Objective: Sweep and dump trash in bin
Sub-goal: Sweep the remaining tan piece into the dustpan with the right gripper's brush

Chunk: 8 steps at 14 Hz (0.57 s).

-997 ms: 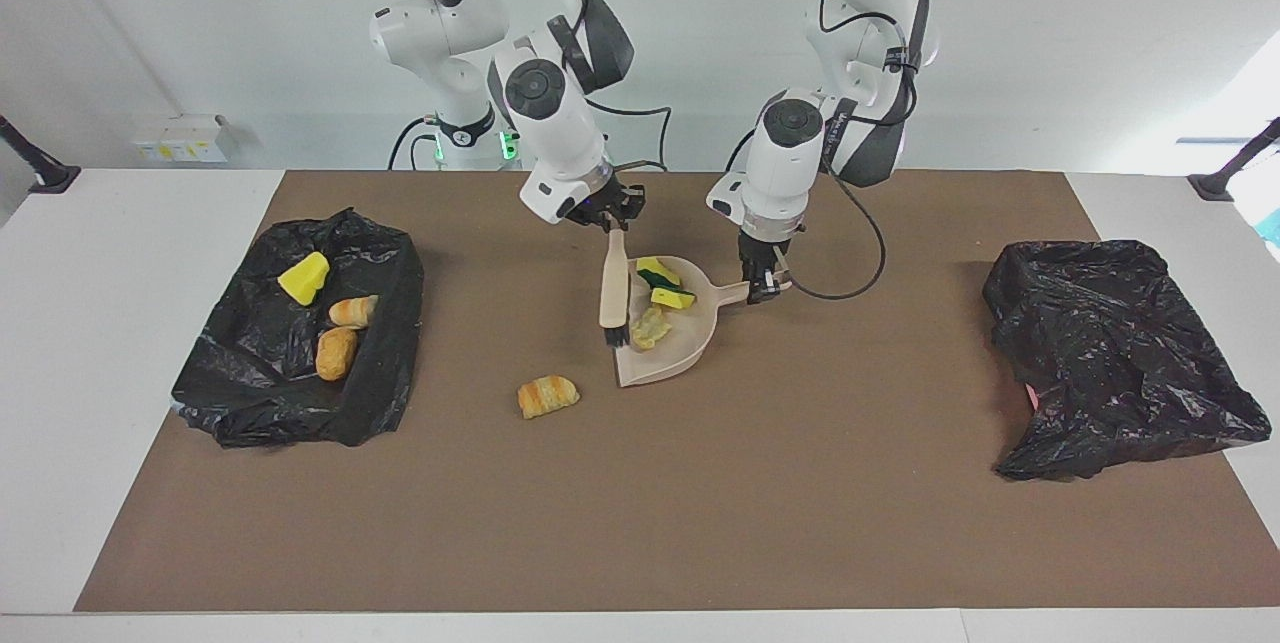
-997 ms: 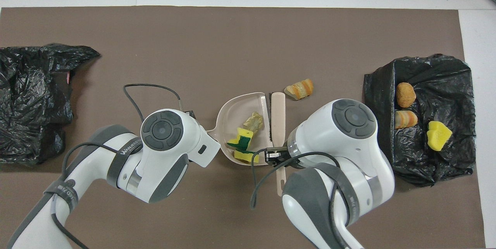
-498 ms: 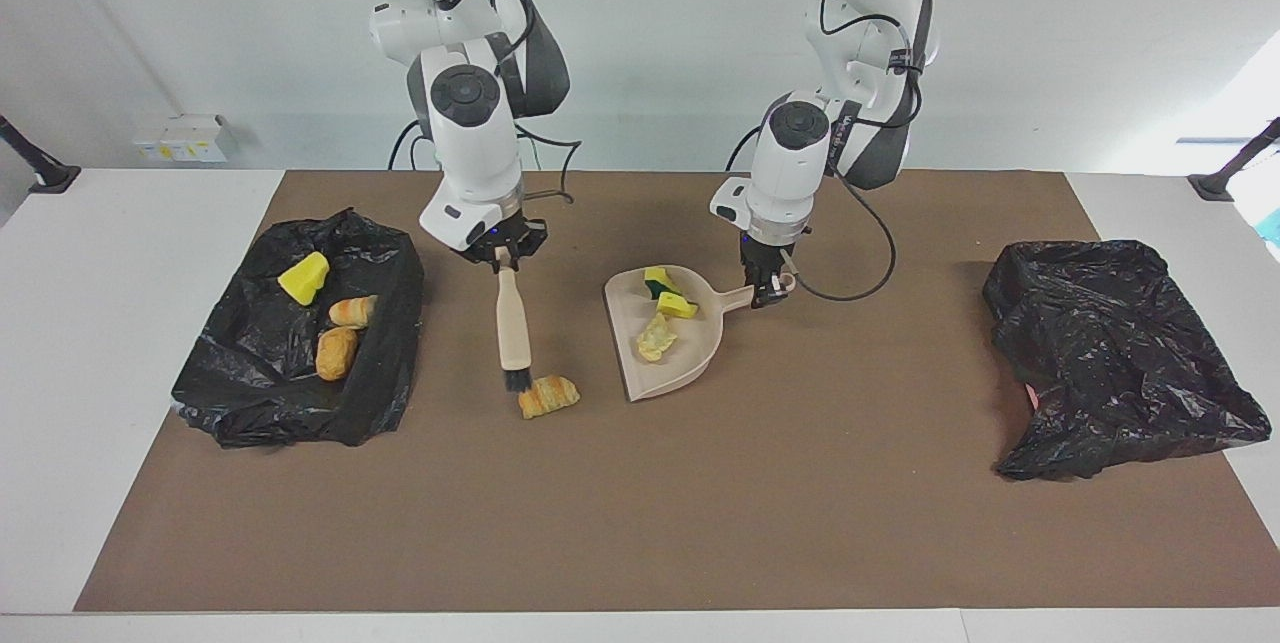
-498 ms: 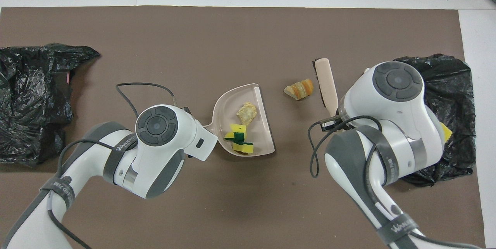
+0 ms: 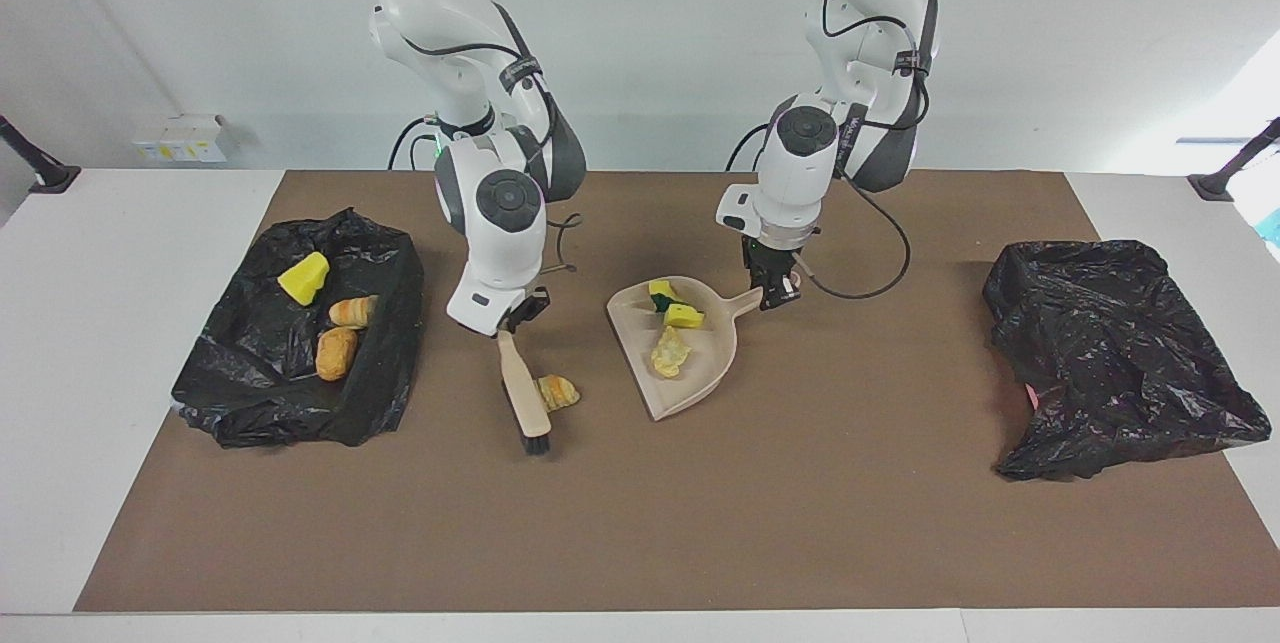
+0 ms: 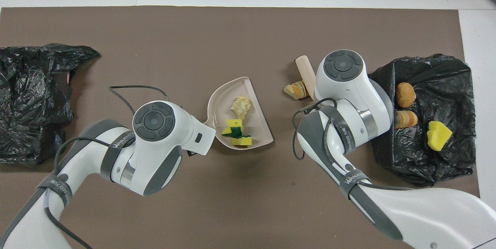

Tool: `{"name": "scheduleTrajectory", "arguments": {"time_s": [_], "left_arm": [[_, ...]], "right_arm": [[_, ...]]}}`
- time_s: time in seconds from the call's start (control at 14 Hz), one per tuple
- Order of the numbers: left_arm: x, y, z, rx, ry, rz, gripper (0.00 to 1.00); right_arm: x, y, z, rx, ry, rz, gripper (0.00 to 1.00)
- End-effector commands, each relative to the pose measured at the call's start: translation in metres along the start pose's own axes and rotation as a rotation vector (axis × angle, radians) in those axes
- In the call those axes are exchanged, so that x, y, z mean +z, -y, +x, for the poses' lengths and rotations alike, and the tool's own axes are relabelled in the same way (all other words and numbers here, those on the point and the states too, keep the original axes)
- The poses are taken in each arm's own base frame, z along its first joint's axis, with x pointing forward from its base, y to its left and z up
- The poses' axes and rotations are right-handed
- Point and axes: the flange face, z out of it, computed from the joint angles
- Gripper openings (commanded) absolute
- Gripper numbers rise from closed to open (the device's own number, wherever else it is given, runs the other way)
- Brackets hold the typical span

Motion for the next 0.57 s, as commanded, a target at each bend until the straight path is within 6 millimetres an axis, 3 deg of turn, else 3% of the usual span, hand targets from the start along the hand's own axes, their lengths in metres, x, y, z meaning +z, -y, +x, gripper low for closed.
{"name": "scheduleTrajectory", "arguments": {"time_s": [0.0,0.36,0.5], "left_arm": [[0.0,-0.003,0.005,-0.016,0.016,-0.018,0.0],[-0.001,-0.021,0.02,-0.022,0.009,-0.014,0.0],[0.001,-0.02,0.022,-0.022,-0.01,0.001,0.0]], "right_arm": [[-0.004,0.034,-0.013,-0.058,0.044,0.142,0.0],[-0.016,0.096,-0.029,-0.022,0.077,0.439,0.0],[-0.038,0.099,-0.035,0.011,0.056,0.5,0.0]]}}
